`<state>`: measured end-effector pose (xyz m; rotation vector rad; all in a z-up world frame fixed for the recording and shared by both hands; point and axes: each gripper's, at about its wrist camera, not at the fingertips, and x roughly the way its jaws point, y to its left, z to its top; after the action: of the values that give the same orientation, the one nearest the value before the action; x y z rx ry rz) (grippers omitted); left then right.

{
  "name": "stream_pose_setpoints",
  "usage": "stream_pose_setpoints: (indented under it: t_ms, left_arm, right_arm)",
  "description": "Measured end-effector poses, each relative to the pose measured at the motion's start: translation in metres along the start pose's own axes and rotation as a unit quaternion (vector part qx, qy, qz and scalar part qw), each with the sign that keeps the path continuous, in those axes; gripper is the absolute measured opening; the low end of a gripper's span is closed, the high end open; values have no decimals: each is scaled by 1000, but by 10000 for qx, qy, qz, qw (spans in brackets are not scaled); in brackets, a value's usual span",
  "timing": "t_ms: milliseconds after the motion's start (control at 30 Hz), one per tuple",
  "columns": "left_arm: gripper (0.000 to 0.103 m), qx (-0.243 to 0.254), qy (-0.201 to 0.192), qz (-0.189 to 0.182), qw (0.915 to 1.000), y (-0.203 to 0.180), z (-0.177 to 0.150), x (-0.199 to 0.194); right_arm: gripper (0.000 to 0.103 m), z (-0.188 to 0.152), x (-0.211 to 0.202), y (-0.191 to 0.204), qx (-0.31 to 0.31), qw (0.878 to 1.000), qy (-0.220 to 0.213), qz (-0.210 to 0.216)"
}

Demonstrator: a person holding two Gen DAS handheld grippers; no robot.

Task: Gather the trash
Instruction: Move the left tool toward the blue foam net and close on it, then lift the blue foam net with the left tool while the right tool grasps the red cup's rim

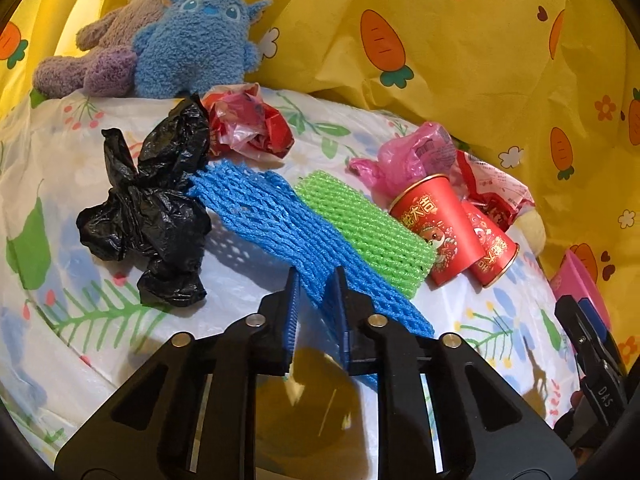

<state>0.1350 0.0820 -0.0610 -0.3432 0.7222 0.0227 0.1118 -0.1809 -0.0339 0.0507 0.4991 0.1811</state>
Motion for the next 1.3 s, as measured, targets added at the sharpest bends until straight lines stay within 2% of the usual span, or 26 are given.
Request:
stream_pose_setpoints:
  t_ms: [33, 233, 367, 567, 767, 933, 1067, 1133, 1200, 1300]
  left_arm:
    - [6, -28, 4, -59, 10000, 1, 0, 0]
    - [5, -14, -246, -271, 9993, -1, 1, -15]
    - [5, 198, -612, -263, 9976, -11, 1, -40]
    - [5, 266, -1044, -265, 9938, -20, 5, -66]
    - [5, 289, -1207, -291, 9918, -22, 9, -75]
    - [5, 335, -1183, -299, 9920, -23, 9, -71]
    - [5, 386, -1163, -305, 9920, -24, 8, -68]
    - [5, 405, -1145, -315, 9921, -25, 8, -66]
    - [5, 421, -1125, -327, 9922, -26, 8, -64]
    - [5, 425, -1088, -346, 9926, -26, 7, -61]
  right_arm:
    - [94, 0, 2, 2, -24, 10000, 31, 8]
    - [90, 2, 13, 7, -95, 9998, 190, 18]
    - [83, 3, 20, 7, -86, 9995, 303, 32]
    - [77, 4, 30, 6, -87, 9989, 461, 37]
    - [68, 9, 42, 5, -24, 9981, 604, 99]
    - [55, 17, 56, 8, 26, 9973, 711, 192]
    - [35, 18, 70, 11, 16, 9959, 868, 273]
    - [31, 17, 74, 13, -5, 9954, 909, 293]
    - [20, 16, 77, 14, -24, 9947, 967, 348]
    - [12, 16, 77, 15, -40, 9946, 945, 425]
